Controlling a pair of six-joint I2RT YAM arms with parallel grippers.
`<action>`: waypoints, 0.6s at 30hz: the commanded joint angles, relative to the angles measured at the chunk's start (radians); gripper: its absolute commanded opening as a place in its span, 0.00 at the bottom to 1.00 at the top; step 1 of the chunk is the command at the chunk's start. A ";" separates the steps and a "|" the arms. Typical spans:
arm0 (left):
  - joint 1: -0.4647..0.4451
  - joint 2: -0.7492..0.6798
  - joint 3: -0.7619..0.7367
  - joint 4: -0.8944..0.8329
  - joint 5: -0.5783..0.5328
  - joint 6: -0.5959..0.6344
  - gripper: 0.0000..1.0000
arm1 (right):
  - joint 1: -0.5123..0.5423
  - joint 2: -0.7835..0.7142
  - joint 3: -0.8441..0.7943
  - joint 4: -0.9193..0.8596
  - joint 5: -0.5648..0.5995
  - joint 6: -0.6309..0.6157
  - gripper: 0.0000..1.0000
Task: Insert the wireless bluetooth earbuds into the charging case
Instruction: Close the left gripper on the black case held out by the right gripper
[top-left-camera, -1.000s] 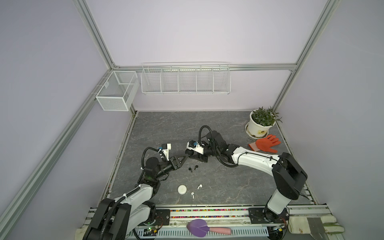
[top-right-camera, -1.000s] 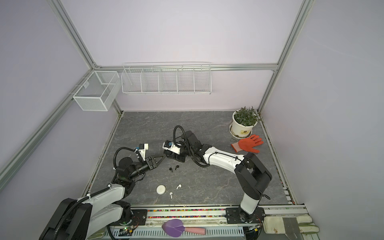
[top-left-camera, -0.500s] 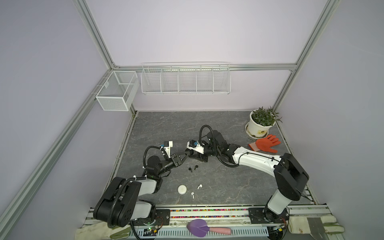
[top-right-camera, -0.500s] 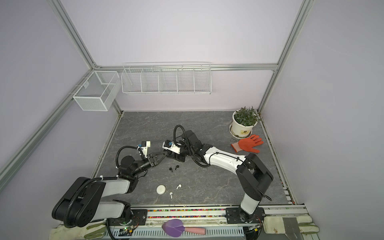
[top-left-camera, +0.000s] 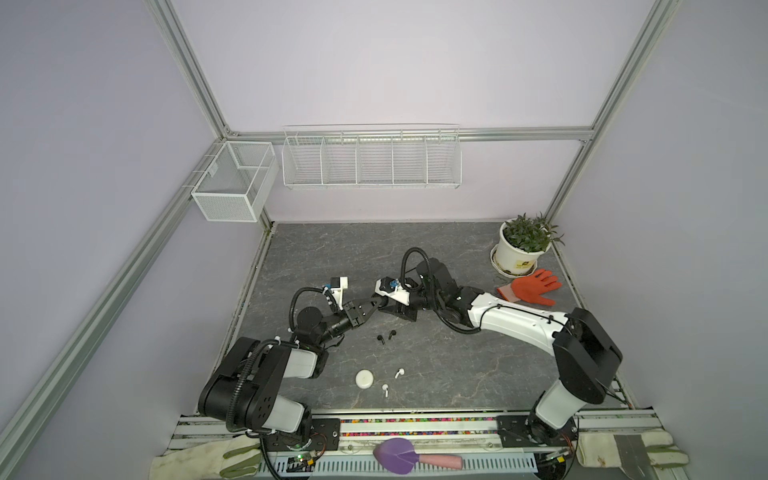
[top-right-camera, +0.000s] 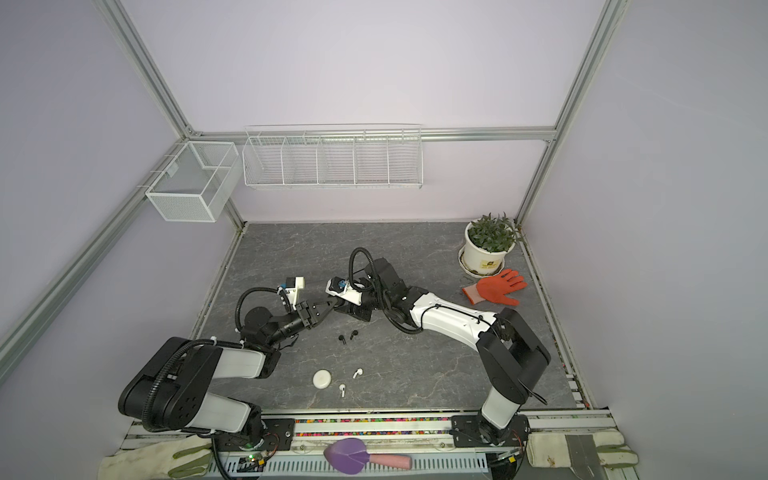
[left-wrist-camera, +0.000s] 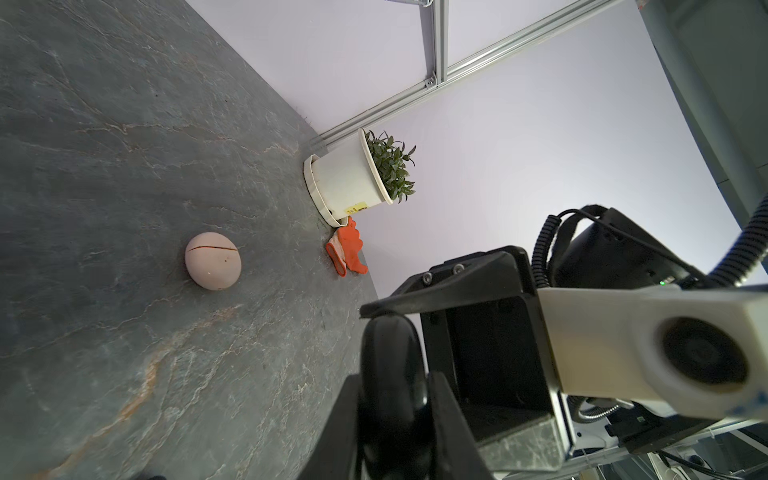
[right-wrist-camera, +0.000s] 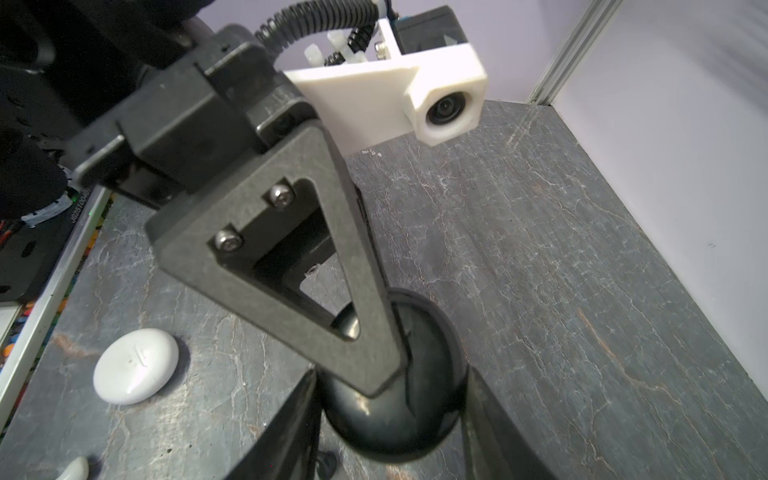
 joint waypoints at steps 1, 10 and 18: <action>-0.015 -0.022 0.027 0.092 0.043 0.020 0.08 | 0.006 -0.043 -0.011 -0.025 -0.008 0.004 0.57; -0.040 -0.176 0.011 0.088 -0.011 0.235 0.00 | -0.091 -0.248 -0.025 -0.161 -0.299 0.246 0.72; -0.184 -0.361 0.041 -0.116 -0.070 0.599 0.00 | -0.175 -0.324 -0.028 -0.030 -0.577 0.598 0.65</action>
